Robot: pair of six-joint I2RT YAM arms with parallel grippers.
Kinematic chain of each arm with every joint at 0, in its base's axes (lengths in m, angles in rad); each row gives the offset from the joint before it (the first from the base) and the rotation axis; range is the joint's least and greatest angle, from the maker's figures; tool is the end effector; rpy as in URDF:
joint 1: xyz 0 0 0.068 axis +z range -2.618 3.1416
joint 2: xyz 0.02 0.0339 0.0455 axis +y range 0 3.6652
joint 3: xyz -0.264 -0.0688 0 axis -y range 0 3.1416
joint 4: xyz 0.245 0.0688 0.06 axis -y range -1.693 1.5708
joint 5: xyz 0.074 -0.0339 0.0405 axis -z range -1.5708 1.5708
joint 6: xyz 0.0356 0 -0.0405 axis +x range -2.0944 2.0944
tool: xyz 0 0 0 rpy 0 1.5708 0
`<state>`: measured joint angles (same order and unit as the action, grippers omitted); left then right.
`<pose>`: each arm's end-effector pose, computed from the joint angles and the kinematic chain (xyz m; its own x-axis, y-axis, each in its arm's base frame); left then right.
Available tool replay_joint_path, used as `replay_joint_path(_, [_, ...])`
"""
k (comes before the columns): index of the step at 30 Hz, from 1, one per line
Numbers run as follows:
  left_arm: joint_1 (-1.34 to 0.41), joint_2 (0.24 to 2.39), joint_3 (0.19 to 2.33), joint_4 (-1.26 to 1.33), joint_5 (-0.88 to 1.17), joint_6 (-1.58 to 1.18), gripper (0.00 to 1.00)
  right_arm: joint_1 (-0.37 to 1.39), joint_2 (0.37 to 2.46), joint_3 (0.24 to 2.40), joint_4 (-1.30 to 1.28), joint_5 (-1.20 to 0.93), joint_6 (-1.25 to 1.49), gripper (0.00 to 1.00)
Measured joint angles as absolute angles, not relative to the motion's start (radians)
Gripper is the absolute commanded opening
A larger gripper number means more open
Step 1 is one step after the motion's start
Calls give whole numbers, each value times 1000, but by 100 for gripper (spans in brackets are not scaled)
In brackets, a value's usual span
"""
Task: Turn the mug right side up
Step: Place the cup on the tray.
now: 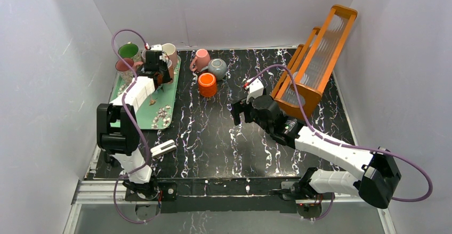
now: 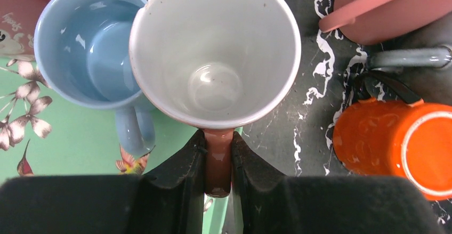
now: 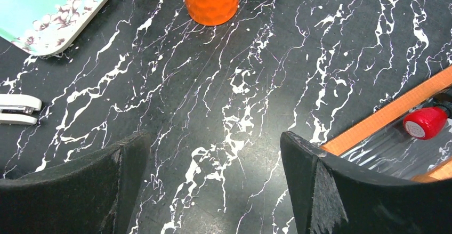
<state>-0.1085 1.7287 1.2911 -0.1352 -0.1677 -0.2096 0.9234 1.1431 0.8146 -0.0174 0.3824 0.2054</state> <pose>0.3988 -0.0375 0.2656 -0.5202 -0.1497 -0.8408 -0.1441 0.9858 -0.0864 0.1689 0.2013 0.2952 -0.3079 -0.0935 -0.9468 -0.4755 0.8771 0.0680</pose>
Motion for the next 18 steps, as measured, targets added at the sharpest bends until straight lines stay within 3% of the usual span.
replay_joint_path(12, [-101, 1857, 1316, -76, -150, -181, 3, 923, 1147, 815, -17, 364, 207, 99])
replay_joint_path(18, [-101, 1865, 1317, -52, -154, -170, 12, 923, 1147, 815, -17, 364, 207, 99])
